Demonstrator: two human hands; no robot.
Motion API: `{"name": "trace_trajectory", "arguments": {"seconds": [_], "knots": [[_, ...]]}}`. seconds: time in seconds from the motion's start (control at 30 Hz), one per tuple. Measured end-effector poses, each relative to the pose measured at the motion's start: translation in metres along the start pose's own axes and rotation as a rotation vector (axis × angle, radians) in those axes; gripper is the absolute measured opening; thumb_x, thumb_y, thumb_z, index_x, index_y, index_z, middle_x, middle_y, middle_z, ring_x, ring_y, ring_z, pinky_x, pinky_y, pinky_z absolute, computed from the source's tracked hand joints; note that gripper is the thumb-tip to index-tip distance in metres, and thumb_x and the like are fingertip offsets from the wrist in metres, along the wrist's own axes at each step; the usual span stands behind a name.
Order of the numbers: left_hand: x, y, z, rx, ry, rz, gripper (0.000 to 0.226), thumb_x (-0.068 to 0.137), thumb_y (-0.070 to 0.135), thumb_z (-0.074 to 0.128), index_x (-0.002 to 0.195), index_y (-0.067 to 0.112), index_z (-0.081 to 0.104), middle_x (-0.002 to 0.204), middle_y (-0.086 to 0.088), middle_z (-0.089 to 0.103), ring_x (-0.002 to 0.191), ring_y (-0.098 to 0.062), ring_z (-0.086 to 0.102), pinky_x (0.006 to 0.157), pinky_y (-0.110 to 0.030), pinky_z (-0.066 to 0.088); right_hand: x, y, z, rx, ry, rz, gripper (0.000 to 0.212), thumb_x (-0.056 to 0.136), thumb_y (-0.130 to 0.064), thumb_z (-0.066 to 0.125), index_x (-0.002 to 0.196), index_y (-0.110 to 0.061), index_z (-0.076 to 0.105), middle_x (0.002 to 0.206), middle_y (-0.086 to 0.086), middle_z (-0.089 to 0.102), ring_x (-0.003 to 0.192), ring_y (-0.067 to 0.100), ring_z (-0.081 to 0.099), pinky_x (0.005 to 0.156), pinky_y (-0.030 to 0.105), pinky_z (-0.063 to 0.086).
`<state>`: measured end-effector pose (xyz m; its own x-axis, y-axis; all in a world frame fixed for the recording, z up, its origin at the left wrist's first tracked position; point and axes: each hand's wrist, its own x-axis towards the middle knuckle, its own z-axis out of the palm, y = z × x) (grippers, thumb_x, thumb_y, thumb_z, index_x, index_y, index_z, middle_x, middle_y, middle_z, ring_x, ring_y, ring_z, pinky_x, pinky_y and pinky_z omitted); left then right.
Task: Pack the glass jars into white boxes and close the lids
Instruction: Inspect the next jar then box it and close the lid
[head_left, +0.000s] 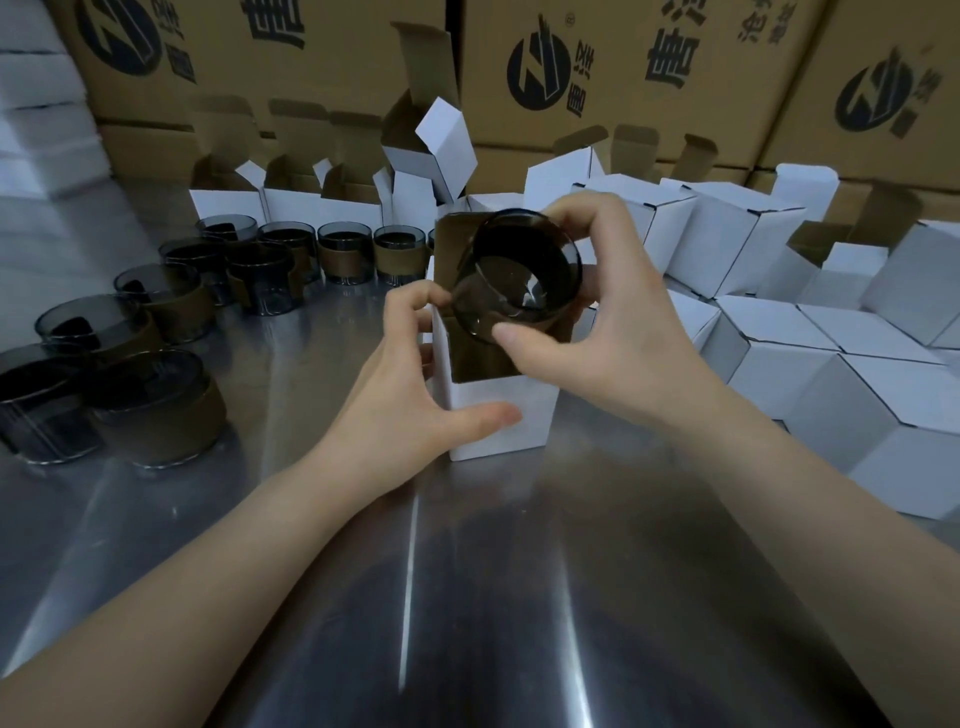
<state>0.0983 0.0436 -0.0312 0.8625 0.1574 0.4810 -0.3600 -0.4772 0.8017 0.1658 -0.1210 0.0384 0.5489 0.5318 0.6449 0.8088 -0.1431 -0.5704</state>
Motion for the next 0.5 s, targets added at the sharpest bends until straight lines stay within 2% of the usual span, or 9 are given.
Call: {"name": "trace_trajectory", "arguments": {"seconds": [0.07, 0.2, 0.3, 0.5], "knots": [[0.0, -0.0007, 0.0026, 0.01, 0.01, 0.002, 0.084, 0.059, 0.048, 0.084, 0.12, 0.052, 0.028, 0.126, 0.015, 0.054, 0.114, -0.008, 0.06, 0.099, -0.041, 0.051, -0.0004, -0.0028, 0.0009, -0.079, -0.012, -0.006, 0.059, 0.067, -0.031, 0.073, 0.116, -0.023, 0.042, 0.114, -0.01, 0.047, 0.105, 0.008, 0.054, 0.082, 0.03, 0.053], [0.0, -0.0012, 0.0041, 0.008, 0.045, 0.003, 0.088, 0.058, 0.044, 0.086, 0.12, 0.059, 0.025, 0.126, 0.015, 0.054, 0.114, -0.006, 0.06, 0.098, -0.04, 0.051, -0.0015, -0.0065, 0.0035, -0.164, -0.001, -0.013, 0.061, 0.067, -0.031, 0.071, 0.121, -0.021, 0.044, 0.116, -0.012, 0.046, 0.106, 0.001, 0.048, 0.084, 0.033, 0.053], [0.0003, -0.0018, 0.0044, 0.033, 0.042, 0.012, 0.09, 0.06, 0.045, 0.086, 0.124, 0.056, 0.023, 0.128, 0.016, 0.053, 0.115, -0.005, 0.059, 0.098, -0.039, 0.052, -0.0017, -0.0069, 0.003, -0.22, -0.024, -0.02, 0.067, 0.069, -0.033, 0.07, 0.129, -0.017, 0.046, 0.121, -0.01, 0.05, 0.111, 0.004, 0.049, 0.086, 0.034, 0.053], [0.0011, -0.0032, 0.0057, 0.046, 0.037, -0.02, 0.097, 0.056, 0.05, 0.084, 0.129, 0.053, 0.02, 0.132, 0.013, 0.047, 0.119, -0.008, 0.056, 0.1, -0.039, 0.05, 0.0047, 0.001, -0.0039, -0.343, -0.132, 0.067, 0.06, 0.072, -0.043, 0.075, 0.124, -0.025, 0.053, 0.116, -0.011, 0.059, 0.108, 0.008, 0.054, 0.082, 0.014, 0.042]]}}
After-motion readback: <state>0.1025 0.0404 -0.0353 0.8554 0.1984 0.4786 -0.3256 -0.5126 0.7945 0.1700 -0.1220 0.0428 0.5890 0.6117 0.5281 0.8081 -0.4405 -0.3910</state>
